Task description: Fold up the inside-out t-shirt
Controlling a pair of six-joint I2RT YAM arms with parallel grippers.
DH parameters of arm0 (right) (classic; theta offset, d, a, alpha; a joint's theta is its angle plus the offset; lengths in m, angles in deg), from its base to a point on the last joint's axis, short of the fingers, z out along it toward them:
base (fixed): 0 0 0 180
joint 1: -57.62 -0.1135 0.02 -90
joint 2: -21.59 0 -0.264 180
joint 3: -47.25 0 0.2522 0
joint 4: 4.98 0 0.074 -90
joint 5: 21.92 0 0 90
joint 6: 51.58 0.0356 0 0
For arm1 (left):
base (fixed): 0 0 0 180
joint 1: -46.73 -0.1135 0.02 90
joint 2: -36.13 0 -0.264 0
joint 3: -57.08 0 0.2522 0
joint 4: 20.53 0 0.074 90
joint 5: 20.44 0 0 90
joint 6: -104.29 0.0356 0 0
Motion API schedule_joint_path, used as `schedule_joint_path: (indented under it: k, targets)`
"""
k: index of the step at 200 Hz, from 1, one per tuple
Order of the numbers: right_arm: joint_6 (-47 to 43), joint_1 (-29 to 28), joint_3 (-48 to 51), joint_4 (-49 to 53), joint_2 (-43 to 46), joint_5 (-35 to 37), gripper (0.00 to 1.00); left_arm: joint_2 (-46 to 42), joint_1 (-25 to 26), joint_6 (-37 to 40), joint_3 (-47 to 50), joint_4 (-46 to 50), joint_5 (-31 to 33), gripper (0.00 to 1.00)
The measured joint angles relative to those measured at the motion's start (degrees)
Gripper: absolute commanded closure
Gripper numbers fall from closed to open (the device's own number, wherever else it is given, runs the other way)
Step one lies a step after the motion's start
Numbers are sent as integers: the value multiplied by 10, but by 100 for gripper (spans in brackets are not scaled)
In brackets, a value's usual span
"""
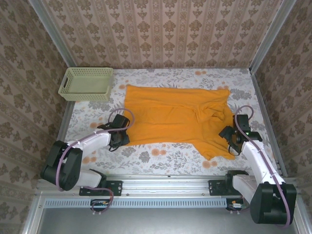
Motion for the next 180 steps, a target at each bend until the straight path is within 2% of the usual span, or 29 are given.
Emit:
schedule_joint_path:
  k: [18, 35, 56, 61, 85, 124, 180]
  targets:
    - [16, 1, 16, 8, 9, 0, 20, 6, -15, 6, -8, 10, -4, 92]
    - [30, -6, 34, 9, 14, -9, 20, 8, -35, 12, -12, 13, -24, 96]
    - [39, -43, 43, 7, 2, -18, 22, 9, -58, 22, -15, 16, -53, 97]
    - [40, -56, 42, 1, -6, -20, 25, 9, -61, 24, -16, 16, -58, 98]
    - [35, -86, 31, -26, -74, -26, 38, 14, -69, 34, -22, 23, -71, 99]
    - [20, -85, -28, -67, -186, 7, 40, 21, -71, 42, -27, 26, -75, 100]
    - [10, -64, -100, -120, -308, 9, 47, 40, -71, 43, -42, 42, -77, 100]
